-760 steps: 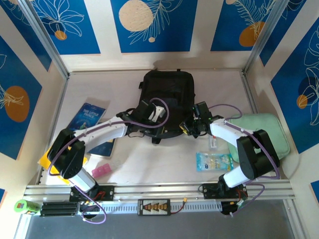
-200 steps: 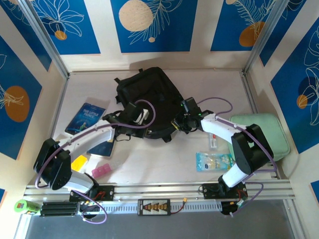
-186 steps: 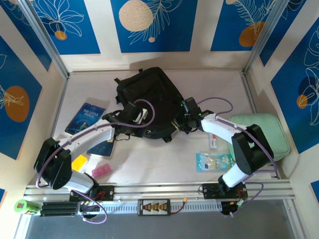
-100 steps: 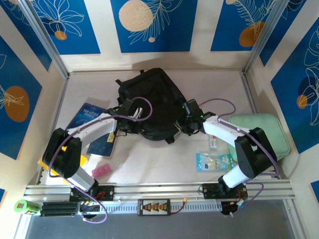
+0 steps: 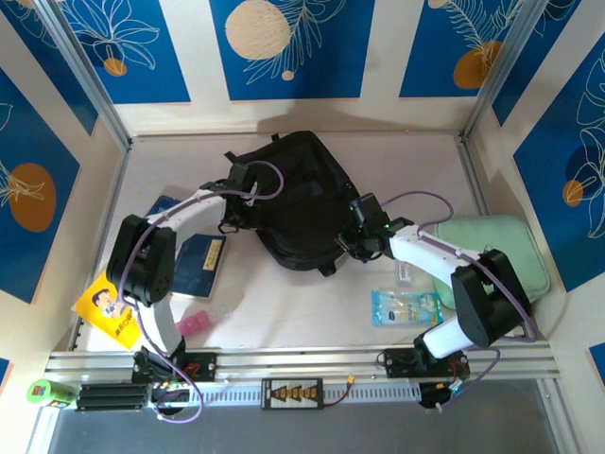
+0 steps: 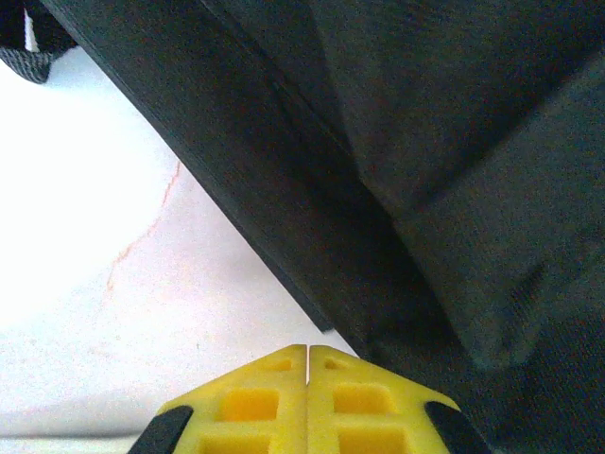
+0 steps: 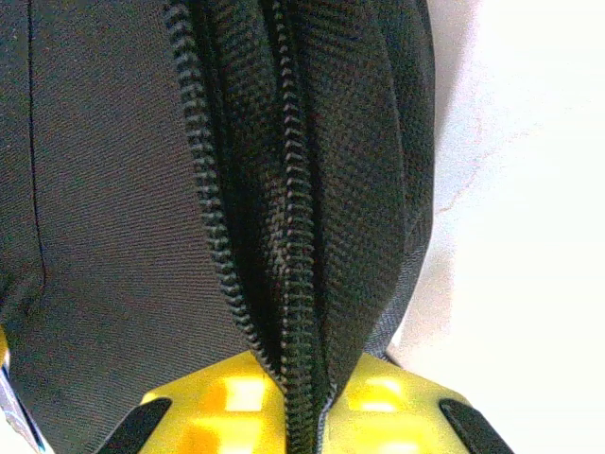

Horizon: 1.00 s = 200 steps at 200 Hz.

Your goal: Pack books, pencil case, and school supplies into a backpack

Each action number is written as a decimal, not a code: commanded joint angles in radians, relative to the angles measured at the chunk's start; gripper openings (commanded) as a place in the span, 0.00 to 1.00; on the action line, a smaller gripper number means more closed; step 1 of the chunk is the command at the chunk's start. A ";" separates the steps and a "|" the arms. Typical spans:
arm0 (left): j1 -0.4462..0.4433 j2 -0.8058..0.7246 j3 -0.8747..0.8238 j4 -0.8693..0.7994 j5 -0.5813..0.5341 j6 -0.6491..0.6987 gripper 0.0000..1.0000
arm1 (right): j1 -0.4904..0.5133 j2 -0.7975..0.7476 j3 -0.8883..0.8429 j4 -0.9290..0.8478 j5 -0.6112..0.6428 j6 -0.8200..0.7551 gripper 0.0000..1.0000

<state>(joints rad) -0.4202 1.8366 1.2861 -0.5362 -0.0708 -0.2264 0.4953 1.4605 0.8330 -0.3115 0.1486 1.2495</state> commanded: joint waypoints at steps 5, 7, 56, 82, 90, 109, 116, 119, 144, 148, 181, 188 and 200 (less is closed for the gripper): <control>0.015 0.052 0.076 0.036 0.026 -0.004 0.00 | 0.012 -0.053 -0.056 -0.016 0.021 0.048 0.13; 0.014 0.056 0.081 0.039 0.038 -0.003 0.00 | 0.013 -0.056 -0.059 -0.008 0.015 0.052 0.14; 0.015 0.154 0.213 0.113 0.247 -0.009 0.00 | 0.067 -0.052 -0.100 0.132 -0.054 0.100 0.17; 0.015 0.180 0.271 0.089 0.245 -0.018 0.03 | 0.058 -0.046 -0.086 0.117 -0.037 0.091 0.28; 0.017 0.168 0.273 0.079 0.230 -0.021 0.11 | 0.059 -0.054 -0.078 0.106 -0.030 0.072 0.34; 0.029 0.103 0.253 0.052 0.216 -0.045 0.34 | 0.065 -0.094 -0.049 0.034 0.016 0.025 0.53; 0.035 0.065 0.231 0.051 0.219 -0.056 0.39 | 0.066 -0.115 -0.042 0.004 0.039 0.007 0.60; 0.039 0.047 0.221 0.051 0.220 -0.063 0.41 | 0.066 -0.122 -0.039 -0.007 0.047 -0.002 0.63; 0.074 -0.132 0.074 0.063 0.185 -0.121 0.65 | 0.065 -0.179 -0.017 -0.093 0.109 -0.077 0.73; 0.082 -0.161 0.049 0.062 0.171 -0.130 0.69 | 0.063 -0.184 -0.013 -0.100 0.113 -0.090 0.74; 0.149 -0.389 -0.226 0.066 0.085 -0.215 0.86 | 0.070 -0.182 0.047 -0.136 0.103 -0.189 0.78; 0.161 -0.432 -0.284 0.071 0.081 -0.228 0.89 | 0.076 -0.174 0.065 -0.136 0.097 -0.205 0.79; 0.187 -0.490 -0.366 0.072 0.074 -0.249 0.94 | 0.093 -0.155 0.096 -0.126 0.087 -0.241 0.83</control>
<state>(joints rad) -0.2729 1.4166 1.0706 -0.4358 0.0559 -0.4042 0.5613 1.2812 0.8597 -0.4019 0.2291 1.1137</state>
